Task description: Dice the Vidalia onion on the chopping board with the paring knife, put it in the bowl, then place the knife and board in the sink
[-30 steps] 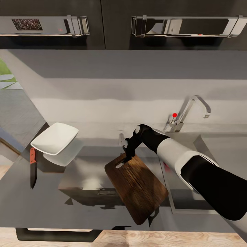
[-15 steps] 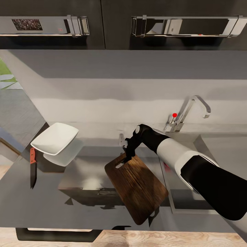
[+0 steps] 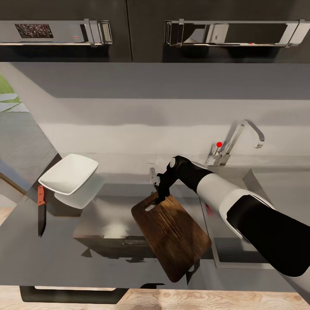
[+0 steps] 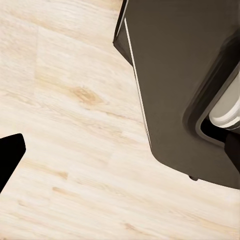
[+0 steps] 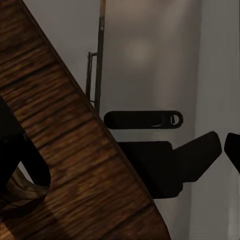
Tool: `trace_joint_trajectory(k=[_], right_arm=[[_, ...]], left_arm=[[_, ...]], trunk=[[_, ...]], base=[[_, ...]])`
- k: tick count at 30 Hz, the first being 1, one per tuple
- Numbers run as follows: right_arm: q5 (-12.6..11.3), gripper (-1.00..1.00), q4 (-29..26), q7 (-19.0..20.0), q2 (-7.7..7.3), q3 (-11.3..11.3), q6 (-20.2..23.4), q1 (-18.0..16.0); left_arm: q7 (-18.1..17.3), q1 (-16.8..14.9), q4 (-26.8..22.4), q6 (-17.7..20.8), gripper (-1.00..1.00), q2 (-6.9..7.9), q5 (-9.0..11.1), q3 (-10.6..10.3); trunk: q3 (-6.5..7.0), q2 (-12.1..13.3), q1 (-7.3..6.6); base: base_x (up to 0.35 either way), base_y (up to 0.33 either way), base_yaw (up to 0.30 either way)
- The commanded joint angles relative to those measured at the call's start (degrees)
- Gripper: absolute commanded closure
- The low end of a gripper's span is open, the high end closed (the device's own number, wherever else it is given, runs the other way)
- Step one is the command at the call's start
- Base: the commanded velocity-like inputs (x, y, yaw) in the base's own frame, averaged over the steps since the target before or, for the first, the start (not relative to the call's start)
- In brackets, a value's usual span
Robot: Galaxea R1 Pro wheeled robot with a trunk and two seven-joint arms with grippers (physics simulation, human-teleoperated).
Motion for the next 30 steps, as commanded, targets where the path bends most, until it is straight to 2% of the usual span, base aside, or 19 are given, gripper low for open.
trace_joint_trajectory(k=[1,7,8,30], right_arm=[[1.12,-1.0,3.04,-2.14,0.02,0.75,0.03,0.17],[1.12,-1.0,2.94,-1.99,0.02,0.75,0.05,0.17],[1.12,1.0,2.88,-1.95,0.02,0.75,0.06,0.17],[1.16,1.0,2.15,-1.73,0.02,0.75,0.53,0.17]], left_arm=[[-0.05,-0.04,0.11,-0.31,-1.0,0.0,0.32,0.01],[-0.05,-0.04,0.11,-0.3,-1.0,0.0,0.32,0.01],[-0.05,-0.04,0.11,-0.3,-1.0,-0.03,0.32,0.01],[-0.05,-0.04,0.11,-0.33,-1.0,0.0,0.32,0.01]], trunk=[[-0.09,-0.03,0.06],[-0.09,-0.03,0.06],[-0.09,-0.03,0.06],[-0.09,-0.03,0.06]], base=[[0.0,0.0,0.0],[0.0,0.0,0.0],[0.0,0.0,0.0],[0.0,0.0,0.0]])
